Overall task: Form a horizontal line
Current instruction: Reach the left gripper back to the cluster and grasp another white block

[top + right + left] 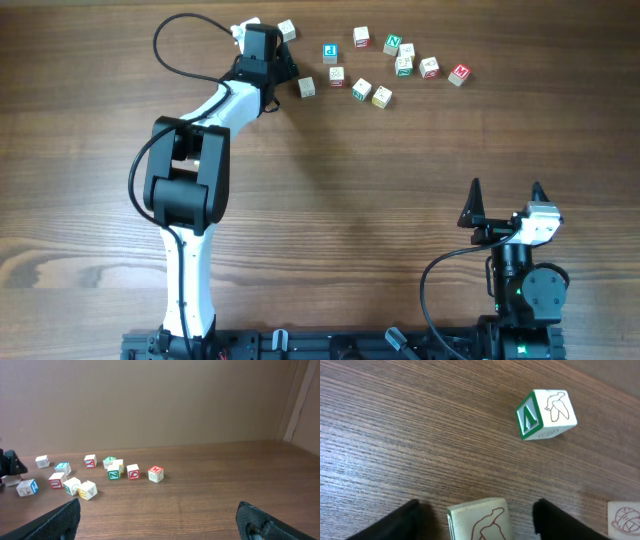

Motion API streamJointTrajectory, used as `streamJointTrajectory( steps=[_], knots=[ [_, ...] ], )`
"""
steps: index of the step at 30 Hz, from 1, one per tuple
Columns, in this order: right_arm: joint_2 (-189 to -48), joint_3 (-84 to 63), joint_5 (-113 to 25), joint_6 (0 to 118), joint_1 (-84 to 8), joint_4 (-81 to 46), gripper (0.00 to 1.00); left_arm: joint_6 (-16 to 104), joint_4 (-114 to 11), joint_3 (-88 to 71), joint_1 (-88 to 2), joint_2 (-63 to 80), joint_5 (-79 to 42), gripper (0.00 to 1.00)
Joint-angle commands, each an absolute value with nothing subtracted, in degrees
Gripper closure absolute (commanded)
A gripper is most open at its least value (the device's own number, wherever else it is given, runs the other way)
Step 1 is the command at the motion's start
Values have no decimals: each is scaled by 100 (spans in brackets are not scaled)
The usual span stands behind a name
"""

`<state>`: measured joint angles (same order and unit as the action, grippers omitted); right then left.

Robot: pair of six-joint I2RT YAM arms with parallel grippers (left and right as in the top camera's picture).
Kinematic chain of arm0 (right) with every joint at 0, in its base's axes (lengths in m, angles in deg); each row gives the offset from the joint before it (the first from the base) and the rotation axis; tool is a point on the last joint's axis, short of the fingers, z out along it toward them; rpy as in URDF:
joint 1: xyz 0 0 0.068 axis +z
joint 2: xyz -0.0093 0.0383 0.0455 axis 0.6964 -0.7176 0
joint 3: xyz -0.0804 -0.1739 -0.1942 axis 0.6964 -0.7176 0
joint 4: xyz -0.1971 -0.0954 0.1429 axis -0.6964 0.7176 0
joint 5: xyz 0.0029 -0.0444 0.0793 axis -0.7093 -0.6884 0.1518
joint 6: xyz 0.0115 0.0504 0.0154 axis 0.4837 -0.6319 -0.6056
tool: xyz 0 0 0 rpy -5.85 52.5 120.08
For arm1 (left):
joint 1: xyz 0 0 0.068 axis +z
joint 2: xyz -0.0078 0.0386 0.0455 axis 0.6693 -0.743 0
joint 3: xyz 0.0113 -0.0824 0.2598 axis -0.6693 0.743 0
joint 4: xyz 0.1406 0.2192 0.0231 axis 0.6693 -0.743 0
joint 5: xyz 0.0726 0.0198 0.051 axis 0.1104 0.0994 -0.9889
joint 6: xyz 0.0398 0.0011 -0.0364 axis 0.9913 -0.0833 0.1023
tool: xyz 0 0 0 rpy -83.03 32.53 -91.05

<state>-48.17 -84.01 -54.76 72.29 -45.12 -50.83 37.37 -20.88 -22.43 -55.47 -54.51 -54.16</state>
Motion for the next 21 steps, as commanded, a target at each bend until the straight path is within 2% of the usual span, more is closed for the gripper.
streamJointTrajectory(
  steps=[1, 4, 5, 8, 15, 21],
  knots=[
    [-4802, -8407, -5402, 7291, -4531, -5101, 0, 3779, -2086, -2328, -5551, -5602, -5479, 36],
    [-4802, -8407, -5402, 7288, -4529, -5101, 0, 3929, -2086, -2328, -5551, -5598, -5514, 53],
    [-4802, -8407, -5402, 7288, -4531, -5101, 0, 4054, -2086, -2330, -5551, -5595, -5514, 56],
    [-4802, -8407, -5402, 7288, -4531, -5101, 0, 4251, -2158, -2330, -5551, -5567, -5514, 57],
    [-4802, -8407, -5402, 7288, -4529, -5101, 0, 4384, -2261, -2330, -5551, -5053, -5517, 67],
    [-4802, -8407, -5402, 7291, -4531, -5101, 0, 4384, -2821, -2330, -5551, -4428, -5517, 71]
  ],
)
